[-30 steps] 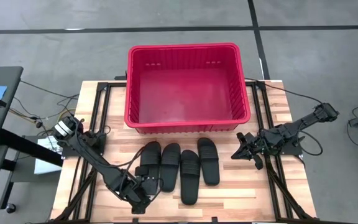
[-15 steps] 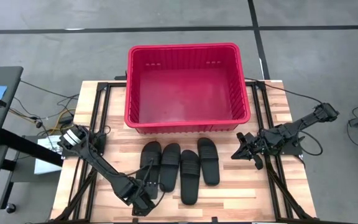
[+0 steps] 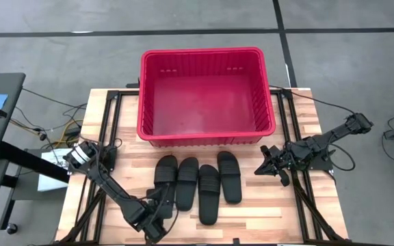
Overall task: Pick and place slides into bin
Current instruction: Put the black slipper into the red bin
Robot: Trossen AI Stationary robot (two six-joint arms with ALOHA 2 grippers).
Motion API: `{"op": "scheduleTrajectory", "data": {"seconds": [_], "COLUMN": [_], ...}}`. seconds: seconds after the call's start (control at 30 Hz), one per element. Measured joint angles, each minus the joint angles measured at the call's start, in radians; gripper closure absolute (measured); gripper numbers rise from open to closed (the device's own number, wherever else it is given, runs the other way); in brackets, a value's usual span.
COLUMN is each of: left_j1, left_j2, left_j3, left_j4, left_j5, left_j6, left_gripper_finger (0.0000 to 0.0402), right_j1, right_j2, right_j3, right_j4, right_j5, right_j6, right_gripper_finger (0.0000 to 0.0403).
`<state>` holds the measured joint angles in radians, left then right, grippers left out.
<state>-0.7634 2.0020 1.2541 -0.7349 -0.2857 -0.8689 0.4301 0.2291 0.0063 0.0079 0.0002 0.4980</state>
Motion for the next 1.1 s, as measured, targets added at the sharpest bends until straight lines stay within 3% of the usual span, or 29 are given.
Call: {"op": "scheduleTrajectory", "data": {"seconds": [0.37, 0.53, 0.77, 0.93, 1.1], "left_j1": [-0.027, -0.062, -0.112, -0.134, -0.146], "left_j2": [0.009, 0.018, 0.039, 0.043, 0.043], "left_j3": [0.0, 0.016, 0.111, 0.182, 0.237], "left_j4": [0.032, 0.041, -0.09, -0.08, -0.082], "left_j5": [-0.028, -0.051, -0.05, 0.041, 0.065], "left_j6": [0.012, 0.026, -0.036, -0.042, -0.054], "left_gripper_finger": [0.0386, 0.039, 0.0395, 0.0398, 0.0399], "right_j1": [0.0, 0.0, 0.0, 0.0, 0.0], "right_j2": [0.0, 0.0, 0.0, 0.0, 0.0], "right_j3": [0.0, 0.0, 0.0, 0.0, 0.0], "right_j4": [0.0, 0.0, 0.0, 0.0, 0.0], "right_j5": [0.0, 0.0, 0.0, 0.0, 0.0], "right_j6": [0.0, 0.0, 0.0, 0.0, 0.0], "right_gripper_finger": [0.0403, 0.0403, 0.0403, 0.0403, 0.0403]}}
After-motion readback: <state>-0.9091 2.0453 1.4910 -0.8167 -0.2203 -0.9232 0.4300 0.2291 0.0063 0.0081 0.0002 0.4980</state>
